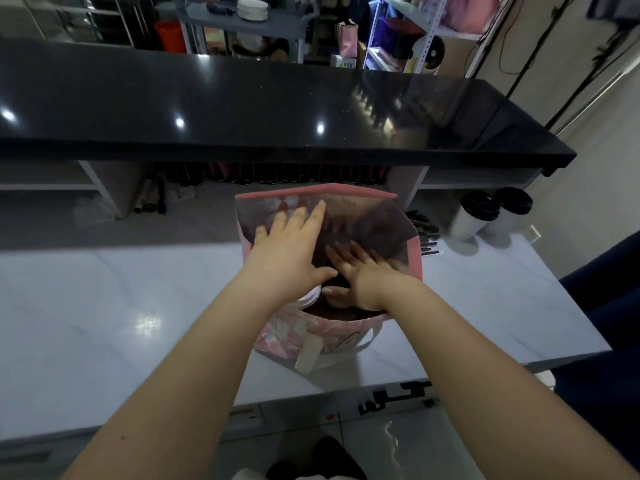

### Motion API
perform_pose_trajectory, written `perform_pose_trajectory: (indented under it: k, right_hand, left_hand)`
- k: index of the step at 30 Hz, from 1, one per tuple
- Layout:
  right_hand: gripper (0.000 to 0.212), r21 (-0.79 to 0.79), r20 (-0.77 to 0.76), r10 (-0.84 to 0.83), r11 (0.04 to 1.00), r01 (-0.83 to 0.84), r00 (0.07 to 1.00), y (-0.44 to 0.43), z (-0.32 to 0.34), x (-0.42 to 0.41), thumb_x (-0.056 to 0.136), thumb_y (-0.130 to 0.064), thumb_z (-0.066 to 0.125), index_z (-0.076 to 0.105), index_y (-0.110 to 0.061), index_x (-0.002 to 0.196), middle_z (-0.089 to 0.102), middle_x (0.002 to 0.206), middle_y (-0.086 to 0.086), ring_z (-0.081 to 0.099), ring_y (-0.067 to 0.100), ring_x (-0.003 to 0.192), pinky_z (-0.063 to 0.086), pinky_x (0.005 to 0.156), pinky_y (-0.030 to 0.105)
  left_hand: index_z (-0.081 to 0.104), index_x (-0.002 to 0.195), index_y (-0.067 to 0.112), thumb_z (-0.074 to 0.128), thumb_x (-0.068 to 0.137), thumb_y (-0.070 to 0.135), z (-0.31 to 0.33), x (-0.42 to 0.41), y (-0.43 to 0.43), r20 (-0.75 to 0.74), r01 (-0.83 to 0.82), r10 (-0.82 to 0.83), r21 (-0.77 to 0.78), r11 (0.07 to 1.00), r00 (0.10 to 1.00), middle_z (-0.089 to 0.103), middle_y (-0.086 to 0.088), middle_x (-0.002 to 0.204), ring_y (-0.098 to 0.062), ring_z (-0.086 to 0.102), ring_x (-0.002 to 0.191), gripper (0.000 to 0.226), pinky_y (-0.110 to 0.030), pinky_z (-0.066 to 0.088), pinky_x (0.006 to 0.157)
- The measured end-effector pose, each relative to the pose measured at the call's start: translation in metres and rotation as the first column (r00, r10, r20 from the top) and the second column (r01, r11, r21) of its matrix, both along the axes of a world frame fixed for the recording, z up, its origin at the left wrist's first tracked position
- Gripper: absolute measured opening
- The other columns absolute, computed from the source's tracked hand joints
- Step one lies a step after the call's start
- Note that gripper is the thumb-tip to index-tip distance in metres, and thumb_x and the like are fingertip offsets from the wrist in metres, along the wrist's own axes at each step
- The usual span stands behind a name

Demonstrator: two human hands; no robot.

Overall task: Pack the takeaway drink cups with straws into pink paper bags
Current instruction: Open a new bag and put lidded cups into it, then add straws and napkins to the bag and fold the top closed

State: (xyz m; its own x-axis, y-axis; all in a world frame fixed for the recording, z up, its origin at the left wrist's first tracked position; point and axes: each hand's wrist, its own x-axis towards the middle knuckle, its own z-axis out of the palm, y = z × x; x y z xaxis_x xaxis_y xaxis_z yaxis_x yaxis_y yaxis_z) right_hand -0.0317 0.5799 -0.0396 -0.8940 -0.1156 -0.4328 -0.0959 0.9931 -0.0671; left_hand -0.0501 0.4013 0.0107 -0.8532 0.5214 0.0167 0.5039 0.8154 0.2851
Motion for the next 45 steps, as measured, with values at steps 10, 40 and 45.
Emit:
perform_pose_trajectory:
  k: [10, 40, 45]
  right_hand:
    - [0.036, -0.39, -0.395, -0.275, 0.914, 0.111, 0.877, 0.024, 0.108, 0.034, 0.085, -0.028, 0.067, 0.059, -0.035, 0.12, 0.066, 0.111, -0.011, 0.062, 0.013, 0.101, 0.054, 0.085, 0.038]
    - [0.033, -0.341, -0.572, -0.287, 0.935, 0.096, 0.769, 0.281, 0.072, -0.031, 0.086, -0.015, 0.065, 0.063, -0.021, 0.118, 0.06, 0.116, -0.003, 0.05, 0.022, 0.112, 0.047, 0.09, 0.042]
    - [0.033, -0.359, -0.5, -0.214, 0.933, 0.024, 0.839, 0.301, 0.038, -0.05, 0.086, -0.014, 0.064, 0.063, -0.017, 0.119, 0.059, 0.117, 0.002, 0.049, 0.025, 0.113, 0.046, 0.09, 0.039]
  left_hand:
    - [0.031, 0.148, 0.028, 0.06, 0.089, 0.043, 0.054, -0.006, 0.028, -0.101, 0.061, -0.049, 0.121, 0.991, 0.994, 0.055, -0.005, 0.133, -0.029, 0.052, 0.12, 0.067, -0.043, 0.047, 0.091]
    - [0.054, 0.118, 0.02, 0.056, 0.09, 0.034, 0.02, -0.086, 0.31, -0.152, 0.01, -0.042, -0.201, 0.979, 0.988, 0.051, -0.006, 0.115, -0.031, 0.045, 0.111, 0.031, -0.044, 0.034, 0.084]
    - [0.053, 0.122, 0.02, 0.057, 0.09, 0.032, -0.009, -0.105, 0.325, -0.051, -0.097, 0.087, -0.26, 0.961, 0.995, 0.051, -0.009, 0.122, -0.033, 0.043, 0.116, 0.035, -0.047, 0.035, 0.09]
